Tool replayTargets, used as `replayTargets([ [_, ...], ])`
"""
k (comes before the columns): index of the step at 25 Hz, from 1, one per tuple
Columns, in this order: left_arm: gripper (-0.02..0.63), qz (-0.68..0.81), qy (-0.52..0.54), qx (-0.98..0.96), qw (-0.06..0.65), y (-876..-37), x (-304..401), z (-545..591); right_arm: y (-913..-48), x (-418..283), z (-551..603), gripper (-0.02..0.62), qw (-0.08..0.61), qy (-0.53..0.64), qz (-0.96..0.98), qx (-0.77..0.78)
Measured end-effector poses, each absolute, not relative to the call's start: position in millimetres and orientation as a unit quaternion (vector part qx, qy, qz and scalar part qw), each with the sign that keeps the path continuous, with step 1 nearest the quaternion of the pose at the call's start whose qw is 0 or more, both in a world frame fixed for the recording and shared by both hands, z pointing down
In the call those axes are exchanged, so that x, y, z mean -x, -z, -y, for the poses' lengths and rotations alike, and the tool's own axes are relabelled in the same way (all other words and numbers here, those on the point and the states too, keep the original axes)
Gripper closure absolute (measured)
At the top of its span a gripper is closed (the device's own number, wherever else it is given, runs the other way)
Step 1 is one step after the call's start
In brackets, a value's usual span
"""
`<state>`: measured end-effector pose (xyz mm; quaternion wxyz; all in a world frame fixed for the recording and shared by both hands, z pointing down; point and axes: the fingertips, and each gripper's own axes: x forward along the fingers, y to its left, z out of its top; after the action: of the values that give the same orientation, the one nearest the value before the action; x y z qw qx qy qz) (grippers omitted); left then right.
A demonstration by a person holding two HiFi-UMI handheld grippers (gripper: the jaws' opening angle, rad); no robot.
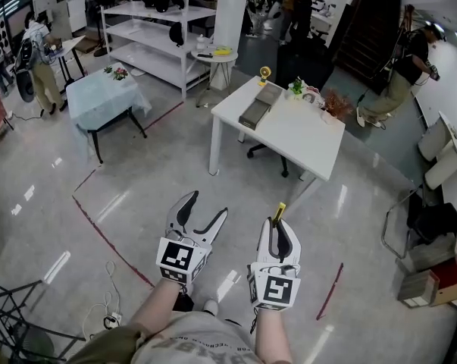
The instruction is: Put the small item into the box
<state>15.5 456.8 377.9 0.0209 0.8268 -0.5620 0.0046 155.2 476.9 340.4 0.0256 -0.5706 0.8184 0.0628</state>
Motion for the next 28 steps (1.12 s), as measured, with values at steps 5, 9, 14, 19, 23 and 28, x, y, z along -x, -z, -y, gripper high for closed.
replayTargets([
  [5,0.302,0.571,-0.011,-0.820,0.029,-387,-21,-463,-355,-164,-478,0.533,0.005,-0.061,-0.825,0.561],
  [9,0.302,0.577,-0.013,-0.816,0.033,-392,-23,-464,-359,-167,-475,0.534,0.003,-0.063,-0.831,0.553],
  [14,0.302,0.581,-0.023,-0.813,0.038,-396,-22,-457,-363,-170,-464,0.532,0.000,-0.055,-0.833,0.551],
  [19,0.302,0.579,-0.024,-0.814,0.040,-399,-13,-432,-369,-161,-440,0.533,-0.007,-0.051,-0.831,0.553],
  [23,0.302,0.571,-0.025,-0.819,0.043,-404,-1,-401,-375,-150,-413,0.532,-0.012,-0.047,-0.828,0.558],
  [28,0.302,0.559,-0.023,-0.828,0.040,-398,22,-353,-375,-129,-369,0.532,-0.011,-0.038,-0.820,0.571],
])
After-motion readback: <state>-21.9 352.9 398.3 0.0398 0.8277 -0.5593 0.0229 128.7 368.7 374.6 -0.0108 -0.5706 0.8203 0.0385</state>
